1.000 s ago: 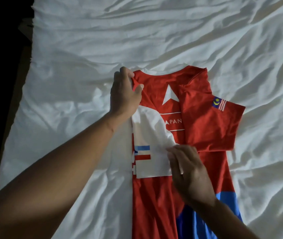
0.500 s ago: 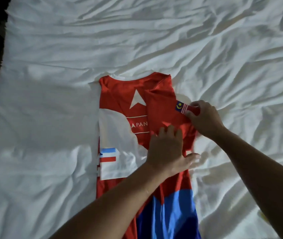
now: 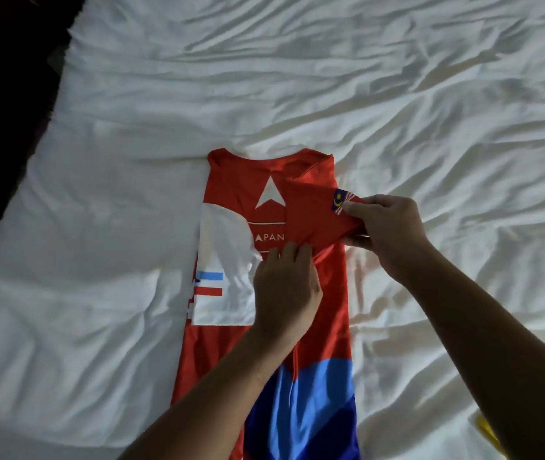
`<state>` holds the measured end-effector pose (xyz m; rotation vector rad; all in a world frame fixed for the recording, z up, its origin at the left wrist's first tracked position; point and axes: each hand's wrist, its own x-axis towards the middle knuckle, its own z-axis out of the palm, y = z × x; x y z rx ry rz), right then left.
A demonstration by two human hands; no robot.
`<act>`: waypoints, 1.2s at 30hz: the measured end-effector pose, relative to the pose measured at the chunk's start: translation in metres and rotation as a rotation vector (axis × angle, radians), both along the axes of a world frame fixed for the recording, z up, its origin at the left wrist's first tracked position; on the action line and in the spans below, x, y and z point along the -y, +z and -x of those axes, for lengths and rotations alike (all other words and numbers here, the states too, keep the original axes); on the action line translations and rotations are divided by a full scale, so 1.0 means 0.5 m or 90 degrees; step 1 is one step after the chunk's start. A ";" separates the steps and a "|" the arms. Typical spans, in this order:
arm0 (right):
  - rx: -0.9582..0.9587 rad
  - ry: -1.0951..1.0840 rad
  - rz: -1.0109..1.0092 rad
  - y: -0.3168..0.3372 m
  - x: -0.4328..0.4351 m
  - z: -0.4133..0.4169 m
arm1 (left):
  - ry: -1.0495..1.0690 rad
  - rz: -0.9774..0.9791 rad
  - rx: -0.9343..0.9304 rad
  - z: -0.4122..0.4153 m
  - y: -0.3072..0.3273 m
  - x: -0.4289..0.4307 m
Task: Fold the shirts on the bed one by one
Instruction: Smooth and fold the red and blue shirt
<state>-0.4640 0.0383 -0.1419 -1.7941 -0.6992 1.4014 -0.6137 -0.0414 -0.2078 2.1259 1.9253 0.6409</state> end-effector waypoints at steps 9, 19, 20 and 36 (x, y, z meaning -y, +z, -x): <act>0.015 -0.045 0.140 -0.090 0.176 0.048 | -0.134 -0.090 -0.173 0.171 -0.004 0.065; 0.488 0.178 0.012 -0.128 0.178 0.048 | -0.189 -0.024 -0.092 0.160 -0.060 0.084; 0.482 0.164 -0.024 -0.129 0.151 0.051 | -0.176 -0.017 -0.112 0.153 -0.064 0.076; 0.391 0.024 0.002 -0.208 -0.207 0.064 | -0.225 0.140 -0.230 0.149 -0.152 0.064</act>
